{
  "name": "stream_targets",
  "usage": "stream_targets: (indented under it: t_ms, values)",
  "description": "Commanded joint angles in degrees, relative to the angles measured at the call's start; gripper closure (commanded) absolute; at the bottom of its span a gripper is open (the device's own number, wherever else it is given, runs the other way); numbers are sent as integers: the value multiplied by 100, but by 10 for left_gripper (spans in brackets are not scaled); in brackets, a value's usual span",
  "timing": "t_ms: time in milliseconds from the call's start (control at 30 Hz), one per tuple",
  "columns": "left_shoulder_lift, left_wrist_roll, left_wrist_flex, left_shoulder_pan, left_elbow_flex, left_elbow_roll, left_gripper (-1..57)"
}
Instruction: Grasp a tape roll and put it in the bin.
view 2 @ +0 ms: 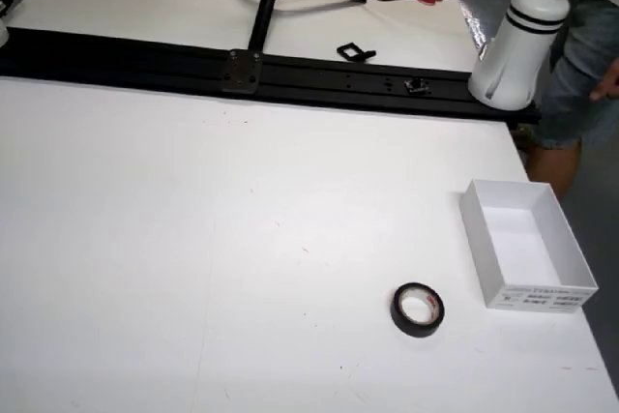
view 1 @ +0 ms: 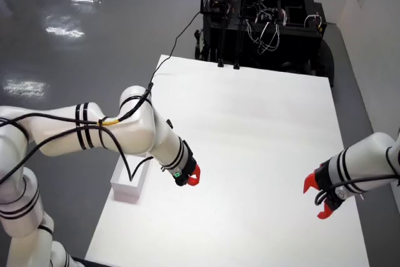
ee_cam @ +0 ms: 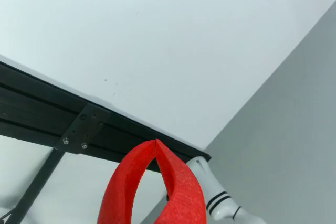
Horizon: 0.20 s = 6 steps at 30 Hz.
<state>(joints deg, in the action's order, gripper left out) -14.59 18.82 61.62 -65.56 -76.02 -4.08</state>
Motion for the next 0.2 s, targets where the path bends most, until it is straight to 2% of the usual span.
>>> stream_targets:
  t_ms: [33,200]
  values:
    - [0,-36,-1,140,0,-5,569]
    - [0,-36,-1,25,0,-5,569]
